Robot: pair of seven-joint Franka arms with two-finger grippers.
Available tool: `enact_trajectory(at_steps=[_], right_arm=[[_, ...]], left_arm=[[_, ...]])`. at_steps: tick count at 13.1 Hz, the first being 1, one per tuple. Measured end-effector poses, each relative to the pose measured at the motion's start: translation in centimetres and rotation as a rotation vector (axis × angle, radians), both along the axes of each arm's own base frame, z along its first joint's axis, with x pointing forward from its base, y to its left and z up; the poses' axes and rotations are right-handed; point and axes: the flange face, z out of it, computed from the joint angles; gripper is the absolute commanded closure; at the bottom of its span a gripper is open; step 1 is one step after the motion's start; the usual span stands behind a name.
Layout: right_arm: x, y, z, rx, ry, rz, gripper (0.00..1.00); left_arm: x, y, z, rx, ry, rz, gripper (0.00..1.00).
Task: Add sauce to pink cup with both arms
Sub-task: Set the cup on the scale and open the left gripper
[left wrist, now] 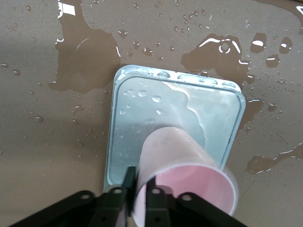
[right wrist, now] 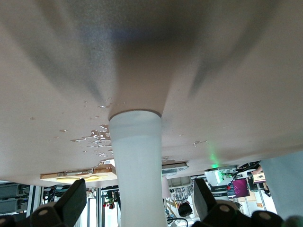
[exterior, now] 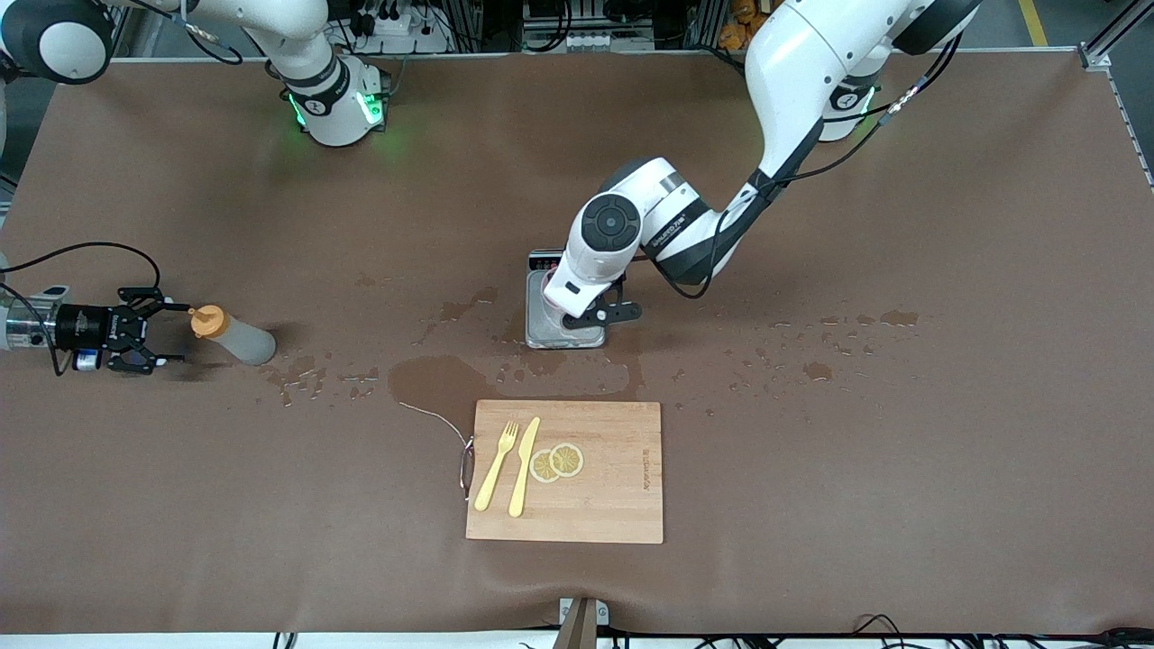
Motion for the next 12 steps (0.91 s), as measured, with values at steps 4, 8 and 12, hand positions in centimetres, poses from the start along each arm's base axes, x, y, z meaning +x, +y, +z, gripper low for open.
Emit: enact_trajectory(at_steps=[4,8,12], right_arm=[[0.6,1.4,-0.8,0.025,0.001,0.004,0.00],[0.6,2.1,-1.9,0.039,0.013,0.009,0.00],[0.8,2.6,-2.2,0.051,0.007,0.013,0.00]], left_arm=[[0.6,0.1,0.4,-0.002,-0.015,0.003,0.00],[1.9,0.3,3.3,-0.026,-0.060,0.019,0.00],[3.5,2.5,9.5,-0.017,-0.110,0.045,0.00]])
